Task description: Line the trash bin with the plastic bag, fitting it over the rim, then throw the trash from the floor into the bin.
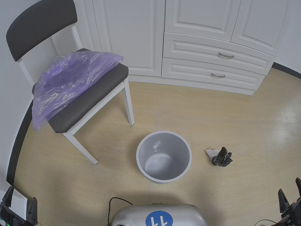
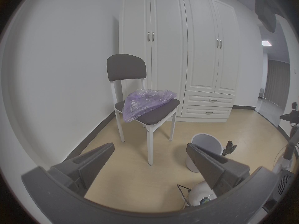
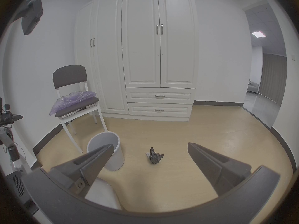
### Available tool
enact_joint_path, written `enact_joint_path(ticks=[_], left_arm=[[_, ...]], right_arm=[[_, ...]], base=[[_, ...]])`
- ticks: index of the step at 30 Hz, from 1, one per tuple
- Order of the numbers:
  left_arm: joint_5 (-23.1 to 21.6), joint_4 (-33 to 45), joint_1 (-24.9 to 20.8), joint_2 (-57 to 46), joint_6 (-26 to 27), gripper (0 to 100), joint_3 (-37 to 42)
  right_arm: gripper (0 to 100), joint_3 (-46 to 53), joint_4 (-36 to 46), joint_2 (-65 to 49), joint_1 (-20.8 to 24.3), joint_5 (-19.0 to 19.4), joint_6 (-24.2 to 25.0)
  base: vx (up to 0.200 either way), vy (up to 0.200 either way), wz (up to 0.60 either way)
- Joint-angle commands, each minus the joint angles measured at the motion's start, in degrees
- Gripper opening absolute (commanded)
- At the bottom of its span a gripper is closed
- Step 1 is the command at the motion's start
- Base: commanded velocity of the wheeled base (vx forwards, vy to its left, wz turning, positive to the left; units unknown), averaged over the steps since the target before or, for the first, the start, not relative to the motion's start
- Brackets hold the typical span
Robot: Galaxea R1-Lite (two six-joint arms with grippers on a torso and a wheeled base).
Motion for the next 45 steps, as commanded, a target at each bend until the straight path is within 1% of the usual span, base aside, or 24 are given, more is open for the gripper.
enact_joint_path(ticks=[1,24,26,31,37,40,45], left_arm=[[0.03,-0.04,0.02,-0.93,-0.02,100,1.01],[-0.05,0.05,0.11,-0.93,0.42,100,1.01],[-0.05,0.05,0.02,-0.93,0.42,100,1.01],[-0.49,-0.04,0.11,-0.93,2.09,100,1.01],[-1.64,-0.04,0.02,-0.93,3.76,100,1.01],[-2.51,-0.04,0.02,-0.93,4.99,100,1.01],[-2.51,-0.04,0.02,-0.93,4.81,100,0.92]], right_arm=[[100,1.01,0.02,-0.93,0.01,-0.02,0.0],[100,1.01,0.11,-0.93,-0.07,0.07,-0.09],[100,1.01,0.11,-0.93,-0.16,-0.37,-0.18],[100,1.01,0.11,-0.93,-0.16,0.95,-3.08],[100,1.01,0.28,-0.93,-0.07,1.47,-4.84],[100,0.92,0.37,-0.93,0.01,1.65,-5.45],[100,0.84,0.46,-0.93,-0.07,1.74,-5.28]], base=[[0.0,0.0,0.0],[0.0,0.0,0.0],[0.0,0.0,0.0],[0.0,0.0,0.0],[0.0,0.0,0.0],[0.0,0.0,0.0],[0.0,0.0,0.0]])
